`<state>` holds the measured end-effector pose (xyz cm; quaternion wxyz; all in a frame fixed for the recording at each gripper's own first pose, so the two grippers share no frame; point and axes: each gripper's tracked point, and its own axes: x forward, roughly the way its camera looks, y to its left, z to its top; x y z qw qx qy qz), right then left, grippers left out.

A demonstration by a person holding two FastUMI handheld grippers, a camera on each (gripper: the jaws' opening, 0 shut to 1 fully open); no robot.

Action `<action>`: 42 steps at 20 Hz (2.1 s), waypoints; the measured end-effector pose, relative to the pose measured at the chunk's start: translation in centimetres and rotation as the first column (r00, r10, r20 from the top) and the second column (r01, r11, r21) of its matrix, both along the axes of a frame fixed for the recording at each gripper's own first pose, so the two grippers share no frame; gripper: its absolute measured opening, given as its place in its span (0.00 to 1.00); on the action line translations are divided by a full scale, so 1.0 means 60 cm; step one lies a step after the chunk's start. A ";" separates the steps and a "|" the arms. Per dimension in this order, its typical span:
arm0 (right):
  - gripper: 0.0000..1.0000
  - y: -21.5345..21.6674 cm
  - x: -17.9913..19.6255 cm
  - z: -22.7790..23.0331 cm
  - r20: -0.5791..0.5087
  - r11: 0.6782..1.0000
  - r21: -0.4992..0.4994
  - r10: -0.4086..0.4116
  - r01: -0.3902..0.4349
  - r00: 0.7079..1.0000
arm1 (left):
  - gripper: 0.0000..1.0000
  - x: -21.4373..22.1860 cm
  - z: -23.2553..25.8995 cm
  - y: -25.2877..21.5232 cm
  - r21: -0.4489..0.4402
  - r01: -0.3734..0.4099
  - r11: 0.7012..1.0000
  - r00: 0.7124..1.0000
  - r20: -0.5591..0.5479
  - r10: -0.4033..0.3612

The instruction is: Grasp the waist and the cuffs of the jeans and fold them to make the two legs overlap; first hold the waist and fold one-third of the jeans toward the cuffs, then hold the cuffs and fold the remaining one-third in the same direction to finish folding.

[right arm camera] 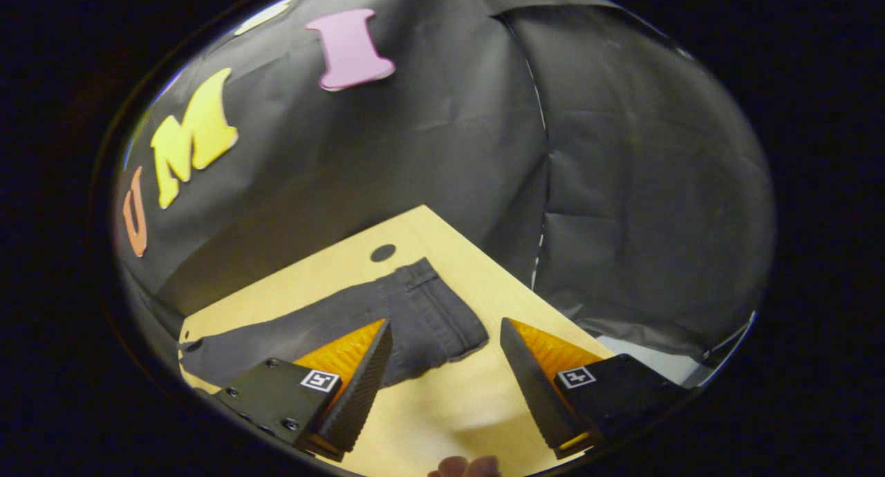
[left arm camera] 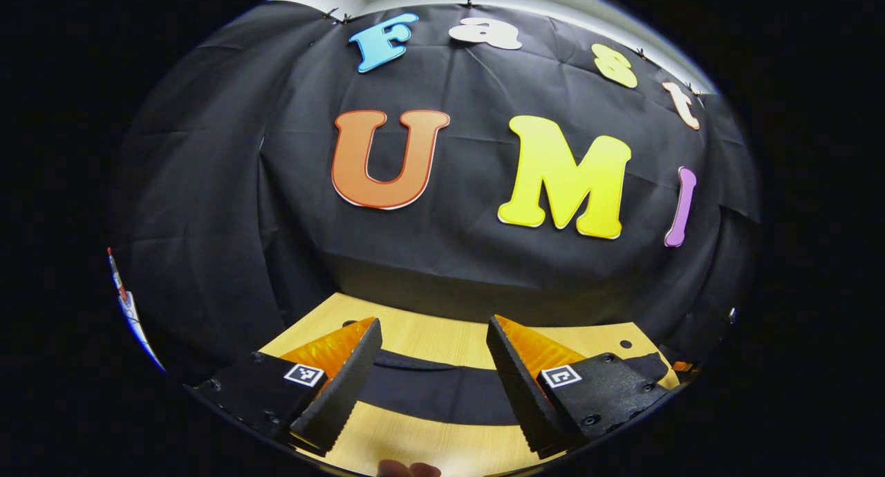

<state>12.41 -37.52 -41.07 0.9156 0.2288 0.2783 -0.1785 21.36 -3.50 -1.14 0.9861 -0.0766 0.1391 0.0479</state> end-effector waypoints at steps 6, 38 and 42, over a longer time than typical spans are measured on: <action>0.98 -0.006 0.043 -0.058 -0.085 0.999 0.031 0.011 -0.009 0.996 | 0.98 0.021 -0.018 -0.008 -0.010 -0.004 1.000 0.998 -0.055 0.004; 0.00 0.555 0.125 0.365 0.149 0.856 -0.176 0.511 -0.485 0.847 | 0.99 -0.188 -0.065 0.245 -0.044 -0.268 0.962 0.962 -0.062 0.265; 0.01 0.728 0.130 0.316 0.095 0.783 -0.174 0.617 -0.597 0.781 | 0.99 -0.241 -0.071 0.302 -0.052 -0.337 0.940 0.940 -0.077 0.333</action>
